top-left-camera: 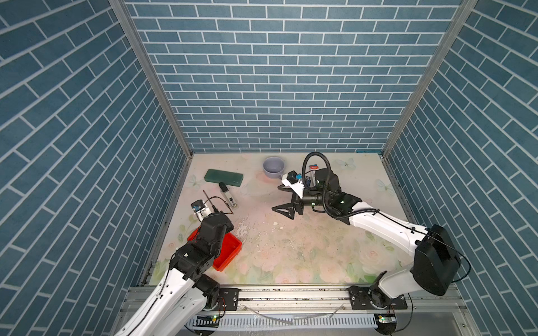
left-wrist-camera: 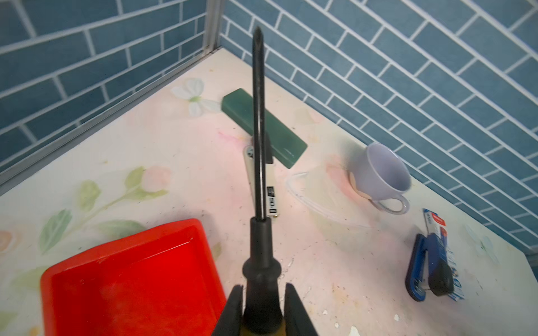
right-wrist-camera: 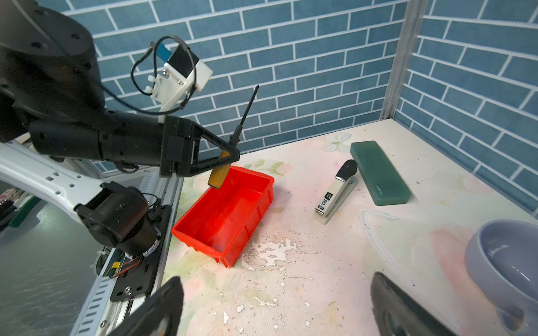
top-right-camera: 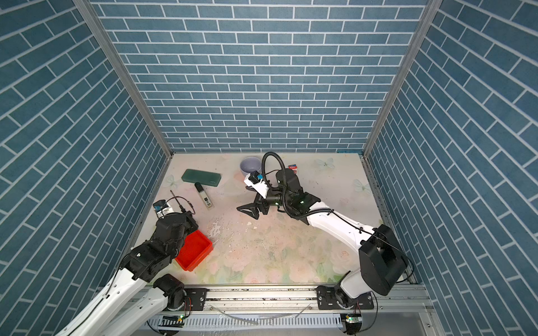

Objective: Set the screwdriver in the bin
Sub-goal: 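Move the screwdriver over the red bin with the left gripper while the right withdraws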

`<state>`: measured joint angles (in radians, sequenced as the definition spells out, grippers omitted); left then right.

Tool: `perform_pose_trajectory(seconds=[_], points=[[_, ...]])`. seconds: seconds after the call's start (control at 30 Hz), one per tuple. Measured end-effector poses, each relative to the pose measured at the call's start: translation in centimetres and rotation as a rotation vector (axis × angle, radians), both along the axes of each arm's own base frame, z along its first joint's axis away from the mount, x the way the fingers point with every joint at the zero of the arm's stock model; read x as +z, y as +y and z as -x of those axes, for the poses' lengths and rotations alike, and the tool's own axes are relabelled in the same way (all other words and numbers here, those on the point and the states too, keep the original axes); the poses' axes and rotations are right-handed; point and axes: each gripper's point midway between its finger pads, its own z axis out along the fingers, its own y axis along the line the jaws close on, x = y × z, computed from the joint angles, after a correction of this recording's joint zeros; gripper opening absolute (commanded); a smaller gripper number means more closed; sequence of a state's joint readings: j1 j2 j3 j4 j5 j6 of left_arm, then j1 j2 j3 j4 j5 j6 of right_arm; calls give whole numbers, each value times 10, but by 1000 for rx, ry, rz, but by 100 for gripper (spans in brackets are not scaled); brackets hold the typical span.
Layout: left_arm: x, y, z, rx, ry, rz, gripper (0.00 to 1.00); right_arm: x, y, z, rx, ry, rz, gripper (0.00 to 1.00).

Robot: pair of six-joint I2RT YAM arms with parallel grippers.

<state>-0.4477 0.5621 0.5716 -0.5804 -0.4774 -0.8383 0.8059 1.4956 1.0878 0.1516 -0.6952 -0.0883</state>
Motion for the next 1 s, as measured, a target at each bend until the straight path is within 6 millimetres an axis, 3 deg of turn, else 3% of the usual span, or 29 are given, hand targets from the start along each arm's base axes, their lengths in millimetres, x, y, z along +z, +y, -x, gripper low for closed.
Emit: perform_pose_trajectory(seconds=[0.17,0.4,0.77,1.0], points=[[-45,12,11,67,151,57,0,-11,16,19,86,-23,54,99],[-107,8,25,98,369,128,0,-24,25,31,150,-39,125,99],[-134,1,23,104,421,196,0,-37,22,31,146,-22,168,99],[-140,-1,18,111,433,211,10,-54,21,31,154,-5,214,99]])
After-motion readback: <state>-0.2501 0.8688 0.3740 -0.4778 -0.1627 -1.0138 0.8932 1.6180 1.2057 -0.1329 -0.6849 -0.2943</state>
